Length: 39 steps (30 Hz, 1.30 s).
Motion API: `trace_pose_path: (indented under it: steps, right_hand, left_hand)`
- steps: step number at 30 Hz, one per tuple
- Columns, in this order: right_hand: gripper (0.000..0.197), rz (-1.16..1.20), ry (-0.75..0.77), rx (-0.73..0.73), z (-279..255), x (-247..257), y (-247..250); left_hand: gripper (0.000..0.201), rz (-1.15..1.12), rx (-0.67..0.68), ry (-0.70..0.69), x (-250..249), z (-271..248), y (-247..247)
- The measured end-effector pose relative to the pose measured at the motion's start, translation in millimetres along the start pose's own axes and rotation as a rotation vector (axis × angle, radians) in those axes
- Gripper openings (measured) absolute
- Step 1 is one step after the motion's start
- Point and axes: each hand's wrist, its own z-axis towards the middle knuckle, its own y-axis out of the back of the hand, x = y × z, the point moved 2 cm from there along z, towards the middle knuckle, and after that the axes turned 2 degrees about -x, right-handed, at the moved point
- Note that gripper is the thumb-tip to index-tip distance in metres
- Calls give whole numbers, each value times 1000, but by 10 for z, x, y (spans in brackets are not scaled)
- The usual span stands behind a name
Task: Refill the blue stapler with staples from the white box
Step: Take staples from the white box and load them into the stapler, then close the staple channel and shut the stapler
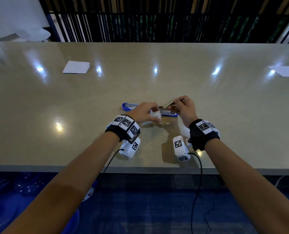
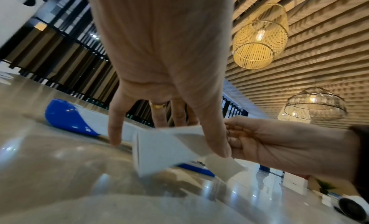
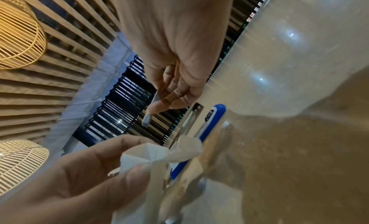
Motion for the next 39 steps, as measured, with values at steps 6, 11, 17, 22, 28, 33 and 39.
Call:
trace_pose_path:
  steps: [6, 11, 17, 22, 28, 33, 39]
  right_hand:
    - [12, -23, -12, -14, 48, -36, 79]
    - [28, -140, 11, -46, 81, -63, 138]
    - [29, -229, 25, -55, 96, -36, 273]
    - [28, -234, 5, 2, 113, 60, 192]
    - [28, -298, 57, 51, 143, 131, 116]
    - [21, -651, 194, 81, 206, 105, 148]
    - [12, -919, 249, 114, 284, 22, 141]
  left_hand:
    - [52, 172, 194, 4, -233, -78, -260]
    - [67, 212, 289, 40, -286, -75, -310]
    - [33, 215, 33, 64, -205, 73, 140]
    - [45, 197, -86, 47, -255, 261, 247]
    - [21, 164, -159, -47, -355, 387, 161]
    - [19, 271, -121, -46, -342, 446, 96]
    - [23, 437, -113, -53, -308, 493, -24]
